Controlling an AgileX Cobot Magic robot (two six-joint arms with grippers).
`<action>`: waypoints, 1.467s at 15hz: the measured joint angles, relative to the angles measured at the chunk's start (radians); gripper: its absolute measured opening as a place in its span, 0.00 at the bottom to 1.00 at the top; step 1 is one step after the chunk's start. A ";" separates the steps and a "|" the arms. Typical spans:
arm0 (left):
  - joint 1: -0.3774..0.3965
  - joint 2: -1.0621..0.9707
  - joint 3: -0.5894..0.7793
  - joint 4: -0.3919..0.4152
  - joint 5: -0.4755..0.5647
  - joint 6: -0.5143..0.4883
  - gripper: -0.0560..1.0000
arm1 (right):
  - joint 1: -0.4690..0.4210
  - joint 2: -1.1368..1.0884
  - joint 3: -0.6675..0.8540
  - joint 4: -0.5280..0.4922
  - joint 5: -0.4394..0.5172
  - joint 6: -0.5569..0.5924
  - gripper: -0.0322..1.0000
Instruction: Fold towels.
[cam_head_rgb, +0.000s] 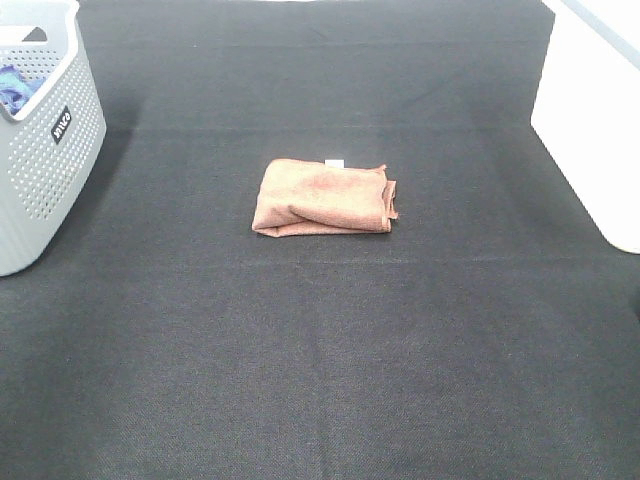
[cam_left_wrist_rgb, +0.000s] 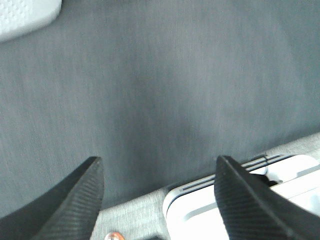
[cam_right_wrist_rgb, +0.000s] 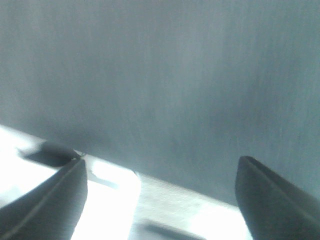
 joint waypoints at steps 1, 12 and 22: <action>0.000 -0.086 0.051 0.000 0.000 0.002 0.63 | 0.000 -0.085 0.067 0.000 -0.005 -0.031 0.77; 0.000 -0.410 0.186 -0.075 -0.105 0.242 0.63 | 0.001 -0.723 0.211 0.088 -0.048 -0.214 0.77; 0.013 -0.410 0.186 -0.076 -0.111 0.245 0.63 | 0.001 -0.731 0.211 0.090 -0.048 -0.215 0.77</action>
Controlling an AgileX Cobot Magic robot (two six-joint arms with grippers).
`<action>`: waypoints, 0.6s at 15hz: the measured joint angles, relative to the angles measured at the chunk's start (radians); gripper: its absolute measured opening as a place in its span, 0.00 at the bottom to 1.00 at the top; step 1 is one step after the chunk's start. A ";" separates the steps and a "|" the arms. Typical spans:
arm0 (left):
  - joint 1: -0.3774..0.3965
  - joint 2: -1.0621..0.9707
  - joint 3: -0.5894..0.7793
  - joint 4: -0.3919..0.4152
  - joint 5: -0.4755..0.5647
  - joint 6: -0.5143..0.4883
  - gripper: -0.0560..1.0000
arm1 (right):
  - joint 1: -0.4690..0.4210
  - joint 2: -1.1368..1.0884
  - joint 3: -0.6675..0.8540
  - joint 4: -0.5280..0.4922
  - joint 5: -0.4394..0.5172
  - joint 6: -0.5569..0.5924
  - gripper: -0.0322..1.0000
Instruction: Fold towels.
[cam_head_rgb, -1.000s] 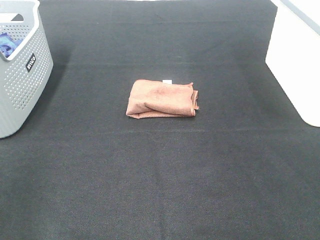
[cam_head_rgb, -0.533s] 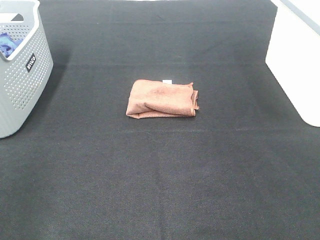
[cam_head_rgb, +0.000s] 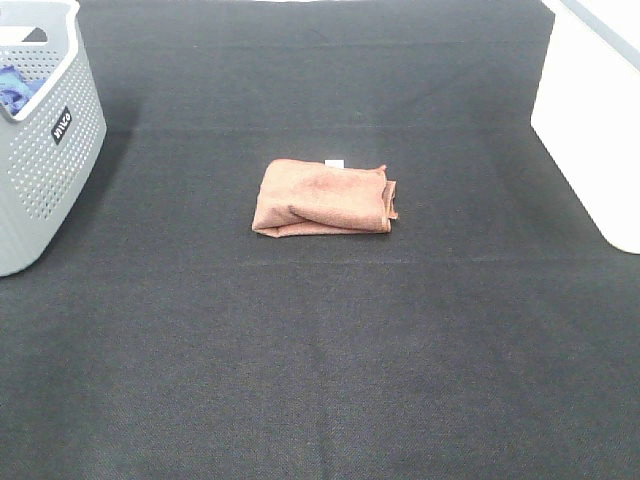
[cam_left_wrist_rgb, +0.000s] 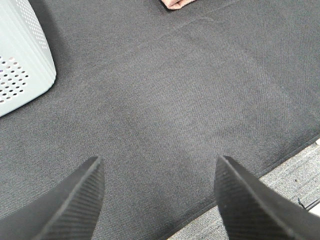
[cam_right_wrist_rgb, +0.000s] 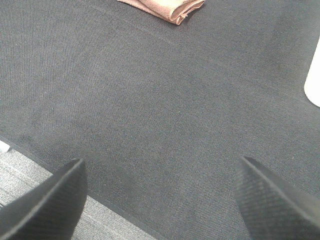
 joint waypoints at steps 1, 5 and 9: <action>0.000 0.000 0.000 0.000 0.000 0.000 0.63 | 0.000 0.000 0.000 0.000 0.000 0.000 0.77; 0.151 0.000 0.000 -0.003 0.000 0.002 0.63 | -0.152 0.000 0.000 0.003 0.000 0.000 0.77; 0.230 -0.046 0.000 -0.003 -0.002 0.002 0.63 | -0.326 -0.024 0.000 0.003 0.000 0.000 0.77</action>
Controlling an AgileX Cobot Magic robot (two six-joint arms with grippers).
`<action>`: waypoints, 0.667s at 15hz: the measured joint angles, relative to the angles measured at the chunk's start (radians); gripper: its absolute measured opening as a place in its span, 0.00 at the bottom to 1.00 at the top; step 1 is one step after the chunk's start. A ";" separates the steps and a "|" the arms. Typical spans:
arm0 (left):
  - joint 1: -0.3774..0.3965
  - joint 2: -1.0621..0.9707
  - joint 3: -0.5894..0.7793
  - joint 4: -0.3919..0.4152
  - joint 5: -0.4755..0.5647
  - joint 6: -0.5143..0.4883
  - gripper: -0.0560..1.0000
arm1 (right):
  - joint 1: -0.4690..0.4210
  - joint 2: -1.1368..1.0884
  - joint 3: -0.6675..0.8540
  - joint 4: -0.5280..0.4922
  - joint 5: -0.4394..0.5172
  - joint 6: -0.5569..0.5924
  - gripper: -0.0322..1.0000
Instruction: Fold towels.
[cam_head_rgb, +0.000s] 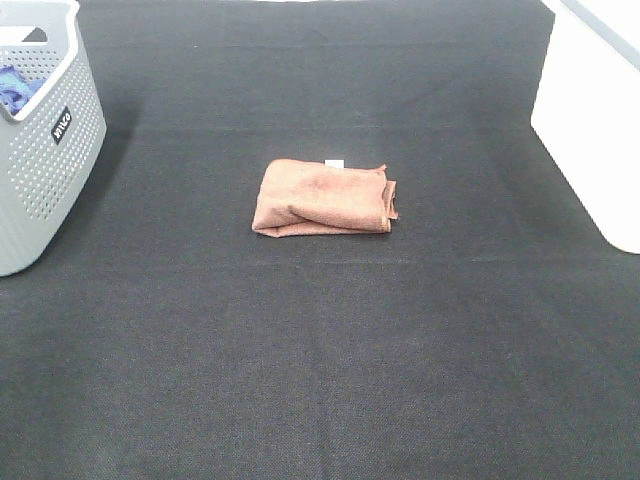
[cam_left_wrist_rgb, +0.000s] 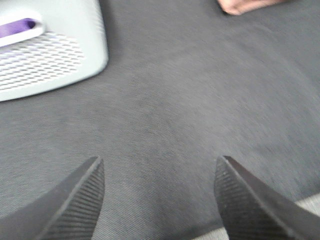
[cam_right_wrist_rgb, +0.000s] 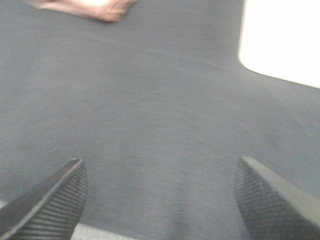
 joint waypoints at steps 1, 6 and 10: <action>0.001 -0.037 0.000 0.000 0.000 0.000 0.63 | -0.008 -0.028 0.000 0.000 0.000 0.000 0.77; -0.002 -0.147 0.000 0.000 0.000 0.000 0.63 | -0.009 -0.143 0.000 0.001 0.000 0.000 0.77; -0.028 -0.147 0.000 0.000 0.000 0.000 0.63 | -0.009 -0.143 0.000 0.001 0.000 0.000 0.77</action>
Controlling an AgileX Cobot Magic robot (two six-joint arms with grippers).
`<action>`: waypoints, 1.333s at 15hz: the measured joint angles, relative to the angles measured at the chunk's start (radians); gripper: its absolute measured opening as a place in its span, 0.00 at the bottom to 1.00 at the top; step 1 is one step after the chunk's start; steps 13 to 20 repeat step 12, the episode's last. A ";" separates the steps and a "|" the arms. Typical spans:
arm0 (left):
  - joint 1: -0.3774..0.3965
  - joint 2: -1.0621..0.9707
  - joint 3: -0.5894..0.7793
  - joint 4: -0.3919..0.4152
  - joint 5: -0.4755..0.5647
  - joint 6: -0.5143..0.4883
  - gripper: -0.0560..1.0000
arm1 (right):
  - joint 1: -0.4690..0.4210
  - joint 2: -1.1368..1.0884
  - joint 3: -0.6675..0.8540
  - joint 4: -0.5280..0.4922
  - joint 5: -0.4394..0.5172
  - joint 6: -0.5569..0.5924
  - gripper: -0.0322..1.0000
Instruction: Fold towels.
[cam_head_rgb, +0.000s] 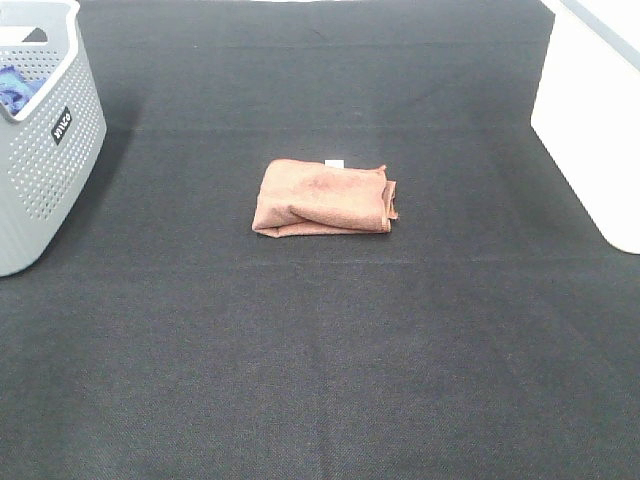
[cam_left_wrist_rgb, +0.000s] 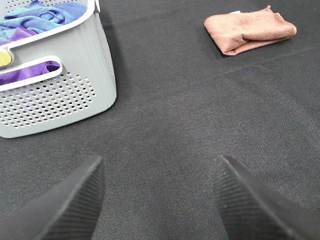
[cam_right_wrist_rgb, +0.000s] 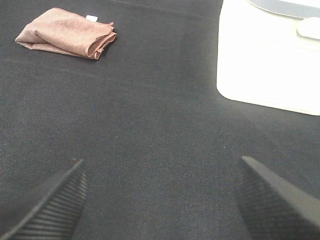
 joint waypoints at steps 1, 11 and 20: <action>0.000 0.000 0.000 0.000 0.000 0.000 0.63 | 0.000 0.000 0.000 0.000 0.000 0.000 0.77; 0.000 0.000 0.000 0.000 0.000 0.000 0.63 | 0.000 0.000 0.000 0.006 0.000 0.000 0.77; 0.000 0.000 0.000 0.000 0.000 0.000 0.63 | 0.000 0.000 0.000 0.006 0.000 0.000 0.77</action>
